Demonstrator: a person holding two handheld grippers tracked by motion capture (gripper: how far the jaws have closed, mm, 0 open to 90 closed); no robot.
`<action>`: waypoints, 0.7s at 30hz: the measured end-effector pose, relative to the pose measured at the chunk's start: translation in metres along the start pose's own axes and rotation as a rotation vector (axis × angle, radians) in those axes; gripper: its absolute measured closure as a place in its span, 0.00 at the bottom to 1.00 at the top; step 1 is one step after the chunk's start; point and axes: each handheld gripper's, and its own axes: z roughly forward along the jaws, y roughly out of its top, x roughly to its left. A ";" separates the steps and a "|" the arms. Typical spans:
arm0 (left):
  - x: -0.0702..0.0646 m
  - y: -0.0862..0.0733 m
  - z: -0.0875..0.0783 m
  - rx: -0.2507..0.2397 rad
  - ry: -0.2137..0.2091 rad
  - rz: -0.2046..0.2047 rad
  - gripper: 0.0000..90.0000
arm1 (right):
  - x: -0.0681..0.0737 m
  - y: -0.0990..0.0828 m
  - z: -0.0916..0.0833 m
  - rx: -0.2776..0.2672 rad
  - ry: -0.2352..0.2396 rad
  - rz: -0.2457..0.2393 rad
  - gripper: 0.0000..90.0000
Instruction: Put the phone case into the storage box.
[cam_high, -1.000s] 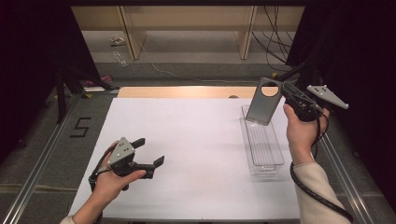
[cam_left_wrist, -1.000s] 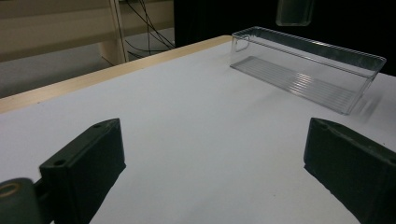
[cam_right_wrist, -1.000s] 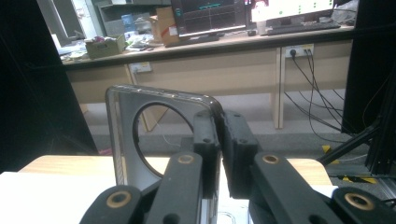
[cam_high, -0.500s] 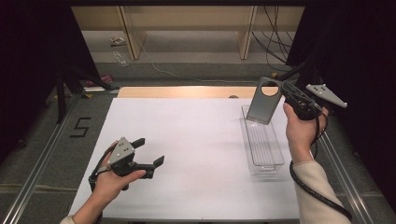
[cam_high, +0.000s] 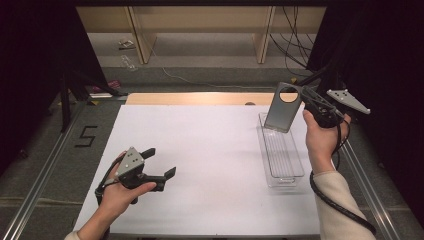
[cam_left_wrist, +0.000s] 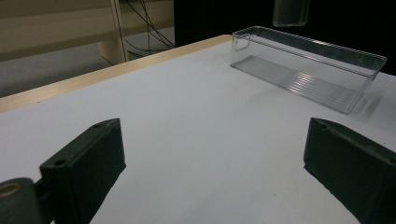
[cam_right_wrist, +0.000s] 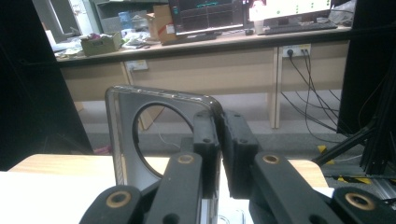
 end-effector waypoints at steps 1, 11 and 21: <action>0.000 0.000 0.000 0.000 0.001 -0.001 0.05 | 0.000 0.000 0.000 -0.002 -0.001 -0.001 0.95; 0.000 0.000 0.000 -0.001 0.001 0.000 0.05 | 0.001 0.000 0.004 0.001 0.000 -0.010 0.95; 0.000 0.000 0.000 -0.001 0.002 -0.002 0.05 | -0.001 0.000 0.005 0.005 -0.004 -0.011 0.95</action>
